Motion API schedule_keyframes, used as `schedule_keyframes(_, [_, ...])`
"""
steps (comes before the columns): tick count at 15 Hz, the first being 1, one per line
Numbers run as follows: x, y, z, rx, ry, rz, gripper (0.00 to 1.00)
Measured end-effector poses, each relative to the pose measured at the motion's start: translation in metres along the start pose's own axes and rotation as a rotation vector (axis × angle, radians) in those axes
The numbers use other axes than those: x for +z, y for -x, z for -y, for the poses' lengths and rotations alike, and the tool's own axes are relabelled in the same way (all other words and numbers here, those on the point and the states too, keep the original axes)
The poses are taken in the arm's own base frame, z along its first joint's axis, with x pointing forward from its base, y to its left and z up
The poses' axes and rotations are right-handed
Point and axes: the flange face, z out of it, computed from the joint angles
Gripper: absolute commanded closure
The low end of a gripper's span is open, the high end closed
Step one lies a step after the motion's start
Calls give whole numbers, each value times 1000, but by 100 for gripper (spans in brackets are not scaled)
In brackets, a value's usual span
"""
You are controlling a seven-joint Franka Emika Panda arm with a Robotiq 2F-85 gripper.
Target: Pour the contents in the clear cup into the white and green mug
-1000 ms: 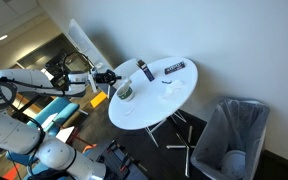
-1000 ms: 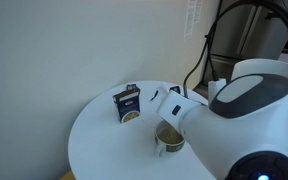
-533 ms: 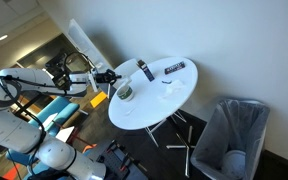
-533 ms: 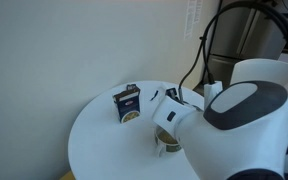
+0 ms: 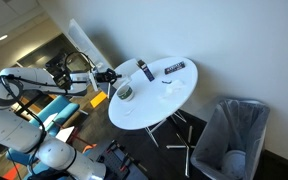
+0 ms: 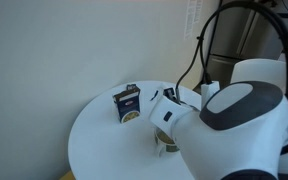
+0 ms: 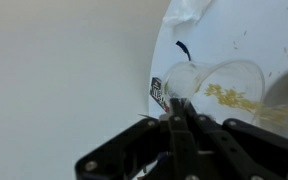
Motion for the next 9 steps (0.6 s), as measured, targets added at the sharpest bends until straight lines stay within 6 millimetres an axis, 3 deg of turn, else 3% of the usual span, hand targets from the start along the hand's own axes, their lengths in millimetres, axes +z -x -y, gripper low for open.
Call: schedule_keyframes(9, [0,-1,-3,7,-6,2,99])
